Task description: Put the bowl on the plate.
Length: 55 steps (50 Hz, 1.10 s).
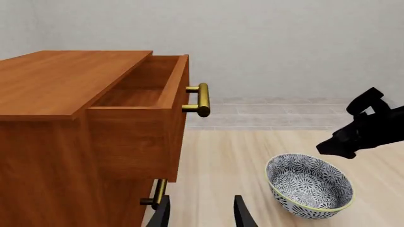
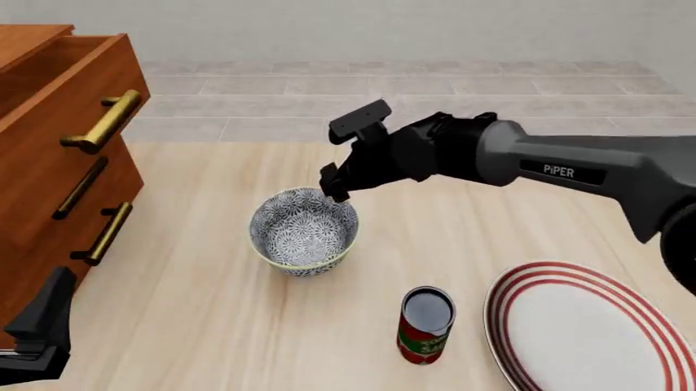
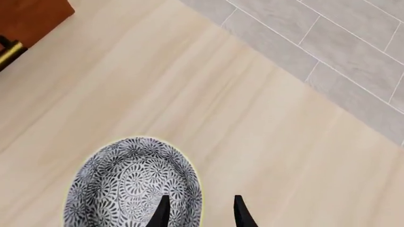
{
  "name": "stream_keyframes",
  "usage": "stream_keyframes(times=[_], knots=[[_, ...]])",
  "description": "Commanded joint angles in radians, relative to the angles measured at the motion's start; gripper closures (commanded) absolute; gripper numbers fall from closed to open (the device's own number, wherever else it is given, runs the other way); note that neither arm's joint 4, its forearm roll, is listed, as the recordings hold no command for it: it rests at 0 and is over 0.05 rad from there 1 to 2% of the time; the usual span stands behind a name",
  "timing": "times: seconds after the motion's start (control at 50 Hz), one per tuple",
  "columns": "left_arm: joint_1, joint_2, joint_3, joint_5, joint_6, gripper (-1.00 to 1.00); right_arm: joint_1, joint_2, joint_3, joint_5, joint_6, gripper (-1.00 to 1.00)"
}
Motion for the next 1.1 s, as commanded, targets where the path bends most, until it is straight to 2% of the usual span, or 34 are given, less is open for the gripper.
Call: stream_keyframes(times=[0.02,1.1], knots=[[0.0,0.0,0.0,0.0,0.0,-1.0,0.009,0.046,-0.012,0.0,0.017,-1.0],[0.0,0.0,0.0,0.0,0.0,-1.0,0.015,0.121,0.072,-0.073,0.065,-1.0]])
